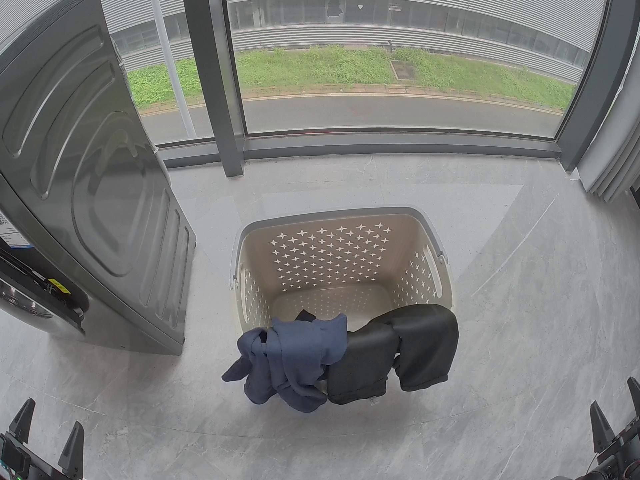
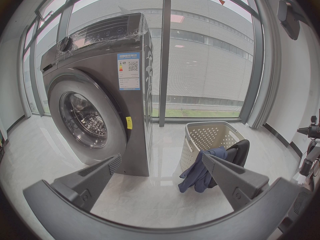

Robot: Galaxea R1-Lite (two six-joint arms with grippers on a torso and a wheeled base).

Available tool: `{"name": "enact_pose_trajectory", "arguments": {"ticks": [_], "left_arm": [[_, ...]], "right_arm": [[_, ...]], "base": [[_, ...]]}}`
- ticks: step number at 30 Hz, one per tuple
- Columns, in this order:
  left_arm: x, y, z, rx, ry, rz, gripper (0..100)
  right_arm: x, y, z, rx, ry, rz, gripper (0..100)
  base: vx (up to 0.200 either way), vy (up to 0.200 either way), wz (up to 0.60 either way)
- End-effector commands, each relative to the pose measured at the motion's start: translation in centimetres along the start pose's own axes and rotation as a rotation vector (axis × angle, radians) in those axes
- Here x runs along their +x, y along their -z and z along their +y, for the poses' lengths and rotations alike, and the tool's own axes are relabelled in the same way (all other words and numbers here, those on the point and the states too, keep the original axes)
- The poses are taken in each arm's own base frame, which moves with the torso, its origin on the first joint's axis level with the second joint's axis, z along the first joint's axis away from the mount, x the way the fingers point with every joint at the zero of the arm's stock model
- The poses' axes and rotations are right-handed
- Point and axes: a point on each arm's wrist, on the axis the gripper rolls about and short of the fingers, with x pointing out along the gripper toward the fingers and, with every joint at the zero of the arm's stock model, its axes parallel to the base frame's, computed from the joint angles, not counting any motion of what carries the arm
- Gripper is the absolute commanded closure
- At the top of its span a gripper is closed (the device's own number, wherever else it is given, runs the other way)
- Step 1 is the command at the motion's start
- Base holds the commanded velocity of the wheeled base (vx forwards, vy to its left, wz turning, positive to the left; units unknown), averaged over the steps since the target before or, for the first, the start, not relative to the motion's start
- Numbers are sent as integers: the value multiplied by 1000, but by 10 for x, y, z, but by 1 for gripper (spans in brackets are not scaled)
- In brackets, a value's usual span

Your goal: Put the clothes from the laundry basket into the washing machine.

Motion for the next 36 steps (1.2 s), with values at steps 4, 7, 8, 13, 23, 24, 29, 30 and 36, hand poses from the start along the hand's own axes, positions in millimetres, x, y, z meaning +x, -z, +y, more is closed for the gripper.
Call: {"name": "enact_pose_trajectory", "arguments": {"ticks": [4,7,8,13,23,24,29,30,36], "left_arm": [[0,5,0,-2,-1,1,0],[0,5,0,-2,-1,1,0],[0,5,0,-2,-1,1,0],[0,5,0,-2,-1,1,0],[0,5,0,-2,-1,1,0],[0,5,0,-2,-1,1,0],[0,5,0,-2,-1,1,0],[0,5,0,-2,-1,1,0],[0,5,0,-2,-4,1,0]], "right_arm": [[0,5,0,0,0,1,0],[0,5,0,0,0,-1,0],[0,5,0,0,0,-1,0],[0,5,0,0,0,-1,0],[0,5,0,0,0,-1,0],[0,5,0,0,0,-1,0],[0,5,0,0,0,1,0],[0,5,0,0,0,1,0],[0,5,0,0,0,-1,0]], "base": [[0,0,0],[67,0,0],[200,0,0],[200,0,0],[200,0,0],[200,0,0],[0,0,0],[0,0,0],[0,0,0]]}}
